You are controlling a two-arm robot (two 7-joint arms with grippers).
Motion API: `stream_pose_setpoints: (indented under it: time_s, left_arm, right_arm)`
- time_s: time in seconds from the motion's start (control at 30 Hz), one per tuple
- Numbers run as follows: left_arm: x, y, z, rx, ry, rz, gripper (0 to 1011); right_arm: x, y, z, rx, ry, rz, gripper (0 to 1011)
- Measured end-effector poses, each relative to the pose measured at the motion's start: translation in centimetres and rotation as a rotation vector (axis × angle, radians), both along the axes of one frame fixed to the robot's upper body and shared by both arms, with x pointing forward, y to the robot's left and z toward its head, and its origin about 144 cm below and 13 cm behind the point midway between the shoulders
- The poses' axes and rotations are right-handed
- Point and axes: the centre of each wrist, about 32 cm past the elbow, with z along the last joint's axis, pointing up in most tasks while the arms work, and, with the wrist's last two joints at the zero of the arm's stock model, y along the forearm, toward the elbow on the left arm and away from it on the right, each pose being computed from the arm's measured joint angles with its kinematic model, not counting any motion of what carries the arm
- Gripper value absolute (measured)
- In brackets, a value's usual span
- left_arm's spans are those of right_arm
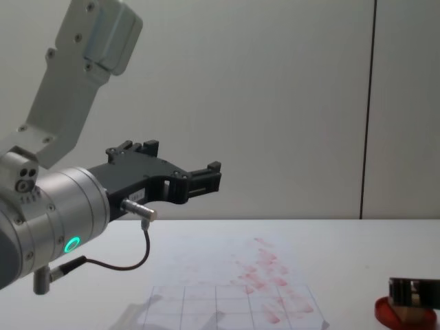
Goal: Use the one hand to pick up the stamp and affix it onto the A4 paper.
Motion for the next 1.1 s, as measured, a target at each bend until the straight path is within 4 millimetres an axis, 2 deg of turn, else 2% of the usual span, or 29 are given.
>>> stream_pose_setpoints:
  time_s: [1.1]
  left_arm:
    - [0.0,0.0,0.0,0.0,0.0,0.0,993]
  right_arm:
    - [0.01,-0.61,-0.7,0.002,0.033,-0.002,216]
